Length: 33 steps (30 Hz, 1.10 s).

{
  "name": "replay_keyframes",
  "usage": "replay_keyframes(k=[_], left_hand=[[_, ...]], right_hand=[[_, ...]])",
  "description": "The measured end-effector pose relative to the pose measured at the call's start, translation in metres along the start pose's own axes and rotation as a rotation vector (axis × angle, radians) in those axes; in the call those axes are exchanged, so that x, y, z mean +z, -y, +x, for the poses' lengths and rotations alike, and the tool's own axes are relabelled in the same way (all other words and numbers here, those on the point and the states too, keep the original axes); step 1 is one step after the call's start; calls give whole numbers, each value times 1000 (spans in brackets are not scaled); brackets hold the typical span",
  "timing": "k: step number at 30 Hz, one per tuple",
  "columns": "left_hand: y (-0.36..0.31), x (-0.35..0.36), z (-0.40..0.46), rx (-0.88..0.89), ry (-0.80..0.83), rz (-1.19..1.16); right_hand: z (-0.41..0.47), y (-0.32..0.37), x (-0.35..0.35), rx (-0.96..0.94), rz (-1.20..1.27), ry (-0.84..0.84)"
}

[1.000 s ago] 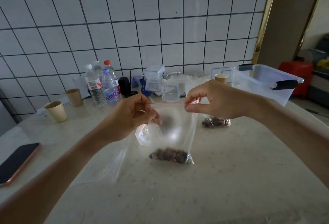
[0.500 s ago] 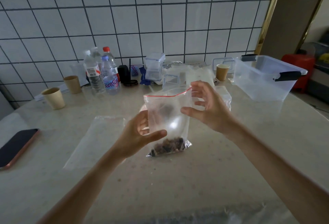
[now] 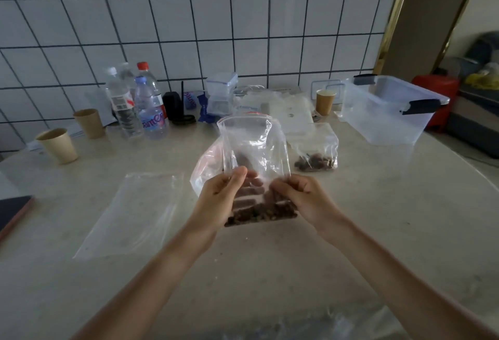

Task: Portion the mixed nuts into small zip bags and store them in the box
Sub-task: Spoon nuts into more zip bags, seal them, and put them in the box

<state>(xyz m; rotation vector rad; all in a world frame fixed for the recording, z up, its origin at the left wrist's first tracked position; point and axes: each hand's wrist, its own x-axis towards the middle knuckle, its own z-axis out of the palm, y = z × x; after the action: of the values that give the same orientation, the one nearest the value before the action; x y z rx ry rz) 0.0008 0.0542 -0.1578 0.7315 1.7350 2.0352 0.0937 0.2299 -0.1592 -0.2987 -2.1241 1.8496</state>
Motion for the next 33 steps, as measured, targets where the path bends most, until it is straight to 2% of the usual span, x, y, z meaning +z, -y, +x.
replay_keyframes(k=[3, 7, 11, 16, 25, 29, 31, 33], left_hand=[[9, 4, 7, 84, 27, 211], [26, -6, 13, 203, 143, 723], [42, -14, 12, 262, 151, 952], [50, -19, 12, 306, 174, 975], [53, -19, 12, 345, 161, 981], [49, -16, 10, 365, 144, 986], [45, -13, 9, 363, 123, 940], [38, -10, 6, 339, 108, 860]], right_hand=[[0, -3, -23, 2, 71, -147], [16, -9, -77, -37, -1, -366], [46, -22, -116, -25, -127, -460], [83, -42, -128, 65, -194, -494], [123, -35, -133, 120, -337, -504], [111, -25, -133, -74, -680, -607], [101, -17, -124, -230, -723, -634], [90, -5, -108, -357, -718, -573]])
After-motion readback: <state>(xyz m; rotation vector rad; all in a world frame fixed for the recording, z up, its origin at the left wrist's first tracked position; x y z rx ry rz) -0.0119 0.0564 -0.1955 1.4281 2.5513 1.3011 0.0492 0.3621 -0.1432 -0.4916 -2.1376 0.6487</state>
